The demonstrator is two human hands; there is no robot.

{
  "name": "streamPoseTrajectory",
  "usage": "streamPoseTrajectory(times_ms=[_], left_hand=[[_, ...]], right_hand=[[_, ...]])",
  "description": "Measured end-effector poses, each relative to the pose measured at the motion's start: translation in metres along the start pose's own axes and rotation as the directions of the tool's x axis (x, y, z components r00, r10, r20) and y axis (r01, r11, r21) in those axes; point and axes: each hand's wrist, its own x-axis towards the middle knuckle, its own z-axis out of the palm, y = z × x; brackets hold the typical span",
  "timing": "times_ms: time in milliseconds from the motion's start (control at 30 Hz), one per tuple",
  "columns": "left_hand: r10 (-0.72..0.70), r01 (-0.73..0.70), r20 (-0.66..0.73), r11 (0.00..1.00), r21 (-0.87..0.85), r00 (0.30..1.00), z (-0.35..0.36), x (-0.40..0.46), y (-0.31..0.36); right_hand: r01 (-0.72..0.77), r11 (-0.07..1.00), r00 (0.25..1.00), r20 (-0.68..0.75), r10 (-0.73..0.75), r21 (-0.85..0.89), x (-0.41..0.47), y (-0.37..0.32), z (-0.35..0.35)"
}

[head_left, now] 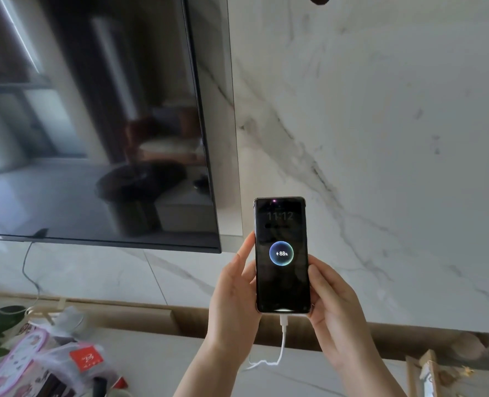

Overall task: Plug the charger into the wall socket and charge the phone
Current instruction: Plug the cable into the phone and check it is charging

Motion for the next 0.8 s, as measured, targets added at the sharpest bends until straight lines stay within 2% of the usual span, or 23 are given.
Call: streamPoseTrajectory(times_ms=[200, 367, 533, 800], left_hand=[[-0.033, 0.033, -0.078, 0.999, 0.001, 0.996, -0.005, -0.008, -0.025], [-0.131, 0.126, -0.191, 0.991, -0.035, 0.973, -0.015, -0.017, -0.05], [-0.244, 0.237, -0.333, 0.97, -0.061, 0.911, -0.04, -0.026, -0.09], [-0.425, 0.464, -0.5, 0.884, -0.053, 0.754, -0.095, -0.048, -0.172]], right_hand=[[-0.048, 0.999, 0.998, -0.026, 0.049, 0.017, -0.004, 0.017, -0.016], [-0.137, 0.99, 0.988, -0.079, 0.135, -0.015, -0.007, 0.044, -0.034], [-0.243, 0.966, 0.961, -0.157, 0.228, -0.084, -0.013, 0.084, -0.056], [-0.501, 0.842, 0.847, -0.311, 0.43, -0.2, -0.022, 0.172, -0.101]])
